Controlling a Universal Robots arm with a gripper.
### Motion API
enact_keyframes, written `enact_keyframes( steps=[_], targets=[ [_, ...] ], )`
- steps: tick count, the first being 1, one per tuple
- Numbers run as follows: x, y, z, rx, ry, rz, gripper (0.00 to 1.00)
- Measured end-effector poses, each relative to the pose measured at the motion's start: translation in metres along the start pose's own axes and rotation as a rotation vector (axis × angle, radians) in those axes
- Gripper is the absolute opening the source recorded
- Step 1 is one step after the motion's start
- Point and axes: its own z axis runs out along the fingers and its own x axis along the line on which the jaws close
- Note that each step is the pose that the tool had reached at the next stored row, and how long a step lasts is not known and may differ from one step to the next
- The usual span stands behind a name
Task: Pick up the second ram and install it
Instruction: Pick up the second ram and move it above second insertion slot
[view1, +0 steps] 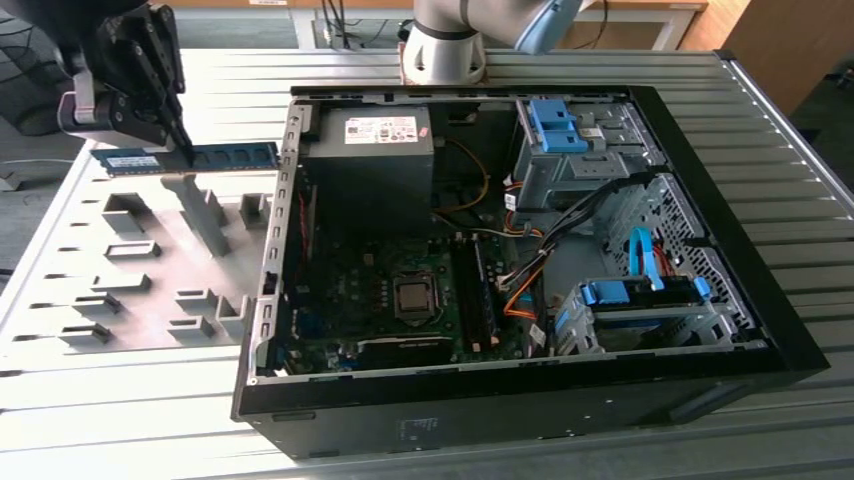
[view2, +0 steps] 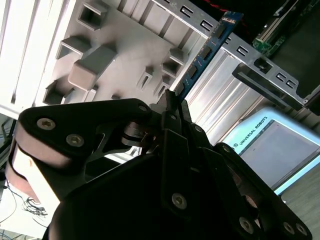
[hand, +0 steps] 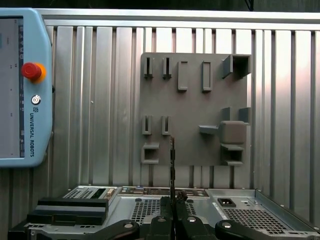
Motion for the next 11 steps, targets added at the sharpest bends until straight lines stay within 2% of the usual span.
enact_keyframes(
  steps=[11],
  targets=[
    [0.0,-0.0103,0.0,0.0001,-0.0001,0.0,0.14]
  ],
)
